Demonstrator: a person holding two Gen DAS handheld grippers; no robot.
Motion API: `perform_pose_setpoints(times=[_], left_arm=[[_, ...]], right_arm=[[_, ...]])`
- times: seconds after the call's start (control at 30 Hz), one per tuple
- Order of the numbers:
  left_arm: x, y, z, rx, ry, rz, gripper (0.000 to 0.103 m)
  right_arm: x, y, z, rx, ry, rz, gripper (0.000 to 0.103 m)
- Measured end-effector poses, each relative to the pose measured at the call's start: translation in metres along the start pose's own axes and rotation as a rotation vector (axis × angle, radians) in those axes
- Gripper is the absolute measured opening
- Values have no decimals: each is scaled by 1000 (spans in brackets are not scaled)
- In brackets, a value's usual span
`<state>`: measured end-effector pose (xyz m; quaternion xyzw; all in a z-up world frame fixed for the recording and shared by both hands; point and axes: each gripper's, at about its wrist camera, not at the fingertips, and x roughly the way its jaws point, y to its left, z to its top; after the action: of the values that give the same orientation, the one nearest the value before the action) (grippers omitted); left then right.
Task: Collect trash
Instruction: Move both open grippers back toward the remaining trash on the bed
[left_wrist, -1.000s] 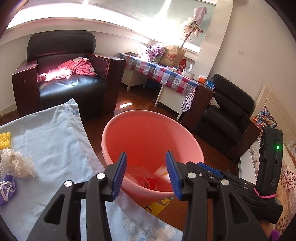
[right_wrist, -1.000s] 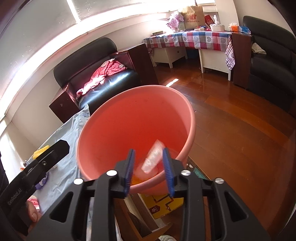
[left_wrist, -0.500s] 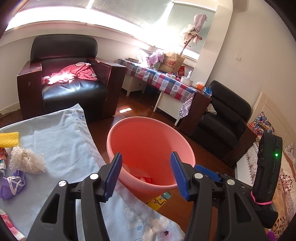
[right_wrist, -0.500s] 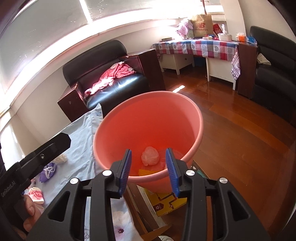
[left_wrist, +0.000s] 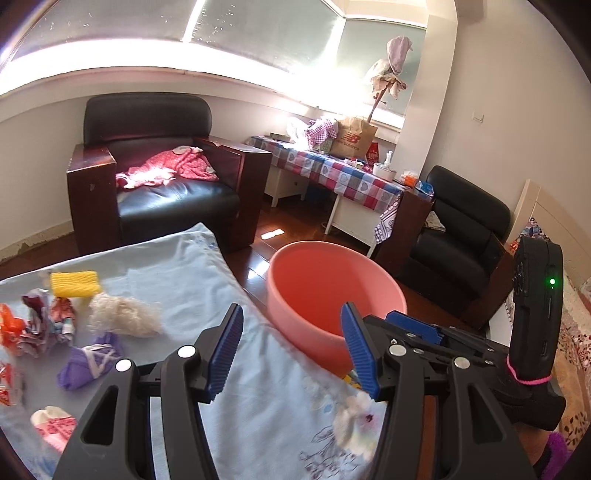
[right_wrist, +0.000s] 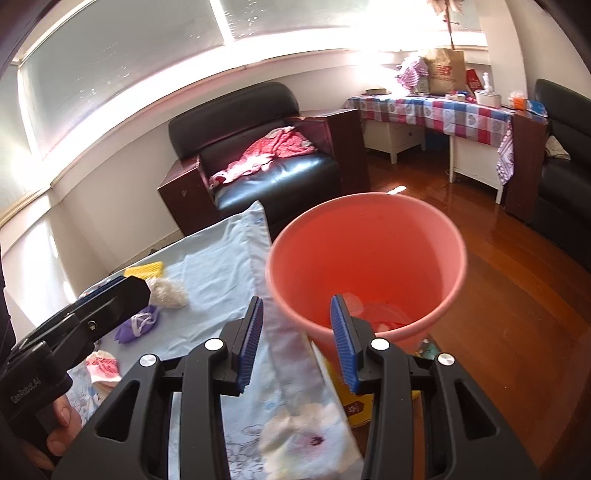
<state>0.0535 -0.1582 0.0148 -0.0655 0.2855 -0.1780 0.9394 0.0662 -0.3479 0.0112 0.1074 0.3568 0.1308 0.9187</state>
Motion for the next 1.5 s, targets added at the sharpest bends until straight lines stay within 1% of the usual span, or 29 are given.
perform_pose_setpoints(times=[0.17, 0.33, 0.47, 0.6, 0.77, 0.93, 1.07, 1.23, 1.37, 1.5], left_arm=[[-25, 20, -9, -6, -10, 32, 55], [-47, 41, -20, -13, -13, 81, 55], [-63, 60, -25, -22, -24, 123, 55], [-78, 79, -32, -31, -40, 202, 55], [-95, 109, -44, -81, -49, 263, 55], [-115, 134, -57, -81, -54, 353, 55], [-130, 153, -69, -98, -55, 398, 55], [-139, 174, -86, -151, -28, 442, 55], [-144, 188, -93, -180, -15, 467, 55], [-147, 199, -96, -201, -8, 480, 55]], right_arm=[[3, 27, -7, -56, 31, 39, 39], [7, 50, -15, -94, 62, 79, 39], [9, 73, -22, -138, 79, 140, 39], [12, 97, -32, -195, 95, 195, 39], [23, 128, -44, -243, 144, 266, 39], [30, 155, -54, -269, 183, 366, 39], [33, 179, -64, -324, 205, 417, 39], [44, 203, -71, -386, 248, 457, 39], [52, 220, -76, -442, 272, 470, 39], [59, 233, -81, -513, 281, 453, 39]])
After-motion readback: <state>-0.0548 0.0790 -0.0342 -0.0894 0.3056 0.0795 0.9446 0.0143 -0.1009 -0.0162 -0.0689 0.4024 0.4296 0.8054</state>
